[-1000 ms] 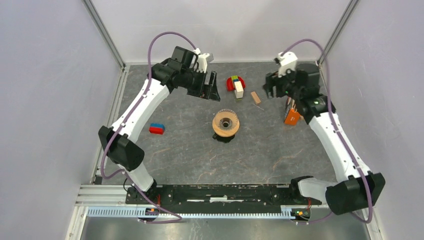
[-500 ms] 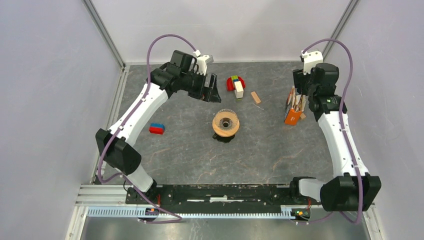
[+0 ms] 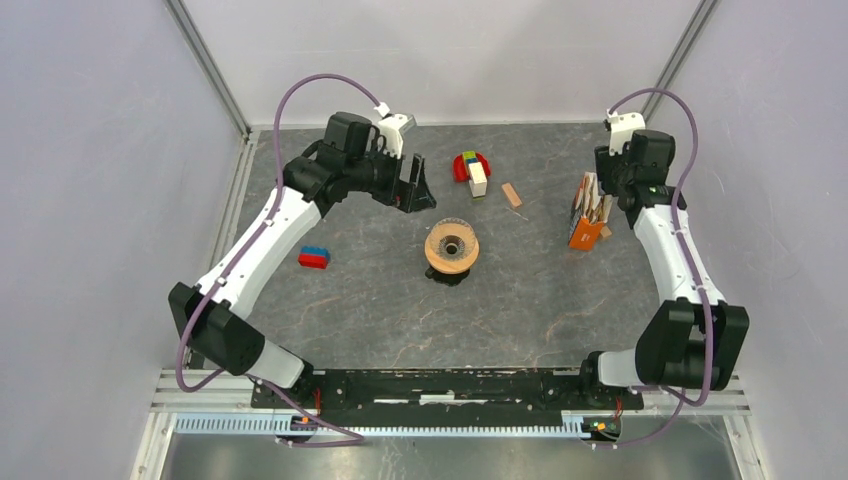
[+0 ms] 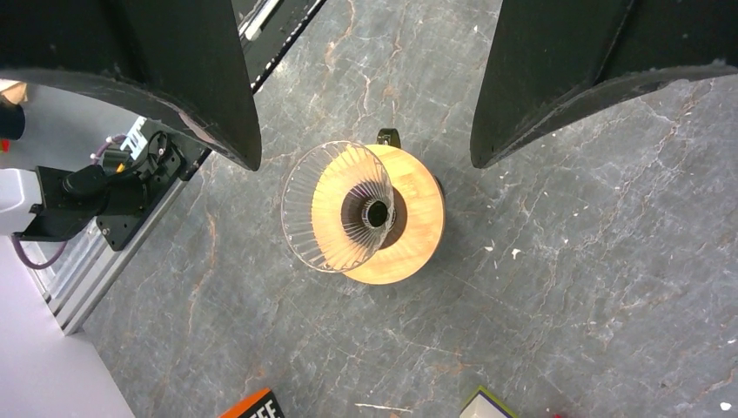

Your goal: Place the coffee filter in the dripper

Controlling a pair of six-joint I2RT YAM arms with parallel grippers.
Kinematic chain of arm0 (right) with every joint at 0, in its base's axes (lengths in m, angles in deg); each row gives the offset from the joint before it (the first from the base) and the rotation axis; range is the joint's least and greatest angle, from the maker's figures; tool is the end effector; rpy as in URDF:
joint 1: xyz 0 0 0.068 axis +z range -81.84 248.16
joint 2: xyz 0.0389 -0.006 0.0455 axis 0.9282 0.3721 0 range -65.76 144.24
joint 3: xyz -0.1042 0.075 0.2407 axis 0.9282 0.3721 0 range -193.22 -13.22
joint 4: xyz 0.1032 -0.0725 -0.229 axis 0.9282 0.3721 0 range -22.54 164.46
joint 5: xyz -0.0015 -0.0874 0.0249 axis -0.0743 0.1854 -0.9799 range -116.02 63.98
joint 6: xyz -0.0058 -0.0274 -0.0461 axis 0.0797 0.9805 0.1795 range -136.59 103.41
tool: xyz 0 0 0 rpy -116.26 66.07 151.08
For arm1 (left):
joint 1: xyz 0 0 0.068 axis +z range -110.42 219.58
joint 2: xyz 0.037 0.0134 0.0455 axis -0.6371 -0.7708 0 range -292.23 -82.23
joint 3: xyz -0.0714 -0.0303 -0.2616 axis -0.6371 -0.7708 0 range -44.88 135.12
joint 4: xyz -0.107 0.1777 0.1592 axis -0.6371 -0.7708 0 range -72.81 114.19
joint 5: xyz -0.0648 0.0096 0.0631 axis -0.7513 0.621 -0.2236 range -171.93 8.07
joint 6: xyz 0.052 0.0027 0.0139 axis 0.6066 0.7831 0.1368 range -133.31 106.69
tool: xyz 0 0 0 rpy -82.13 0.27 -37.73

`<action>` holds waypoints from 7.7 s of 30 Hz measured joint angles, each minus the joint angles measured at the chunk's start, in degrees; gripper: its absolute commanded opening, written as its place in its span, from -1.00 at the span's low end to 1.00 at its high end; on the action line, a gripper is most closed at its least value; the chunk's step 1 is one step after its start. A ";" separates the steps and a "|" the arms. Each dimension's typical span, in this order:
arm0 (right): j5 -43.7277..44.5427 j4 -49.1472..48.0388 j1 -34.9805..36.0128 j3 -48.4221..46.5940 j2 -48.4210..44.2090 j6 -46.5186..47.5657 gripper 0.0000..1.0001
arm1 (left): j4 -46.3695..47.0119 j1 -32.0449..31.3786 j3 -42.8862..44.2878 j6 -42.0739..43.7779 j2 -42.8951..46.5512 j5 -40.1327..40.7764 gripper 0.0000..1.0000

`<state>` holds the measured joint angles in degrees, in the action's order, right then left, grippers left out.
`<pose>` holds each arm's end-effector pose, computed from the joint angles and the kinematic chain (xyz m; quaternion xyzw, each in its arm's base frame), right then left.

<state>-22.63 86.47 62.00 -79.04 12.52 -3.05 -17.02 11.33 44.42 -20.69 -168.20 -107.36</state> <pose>0.3099 -0.0355 0.3205 -0.0417 0.8711 -0.1091 0.4770 0.2803 -0.1679 0.3859 0.2538 0.8443 -0.3193 0.3475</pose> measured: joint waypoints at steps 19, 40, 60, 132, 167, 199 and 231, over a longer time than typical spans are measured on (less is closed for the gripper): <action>-12.00 0.11 -3.78 -1.95 9.11 -6.88 -0.78 | 5.64 0.00 -5.31 0.00 2.64 0.07 0.96; -43.50 -9.38 -2.23 -6.14 -6.86 -12.87 -1.00 | 12.44 0.00 -5.25 3.45 4.66 -1.86 0.86; -70.79 -33.53 24.50 9.99 -11.91 -23.47 -1.00 | 4.85 -5.42 -0.63 23.04 3.45 -24.17 0.23; -77.33 -50.18 24.81 21.81 -11.50 -35.15 -1.00 | -1.44 -4.17 -6.08 29.51 10.23 -16.44 0.26; -76.19 -48.24 24.81 21.81 -10.21 -35.10 -1.00 | -1.42 -4.20 -6.25 28.20 11.45 -20.41 0.22; -75.45 -48.28 24.81 21.81 -10.36 -34.75 -1.00 | 4.20 -4.20 -6.69 26.08 9.64 -18.01 0.09; -75.56 -50.64 24.81 22.82 -11.65 -34.73 -1.00 | 6.25 -1.33 -9.92 22.29 10.19 -20.81 0.04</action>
<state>-98.19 35.82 86.81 -56.22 0.87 -37.78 -10.77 9.99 34.49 1.60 -158.02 -128.17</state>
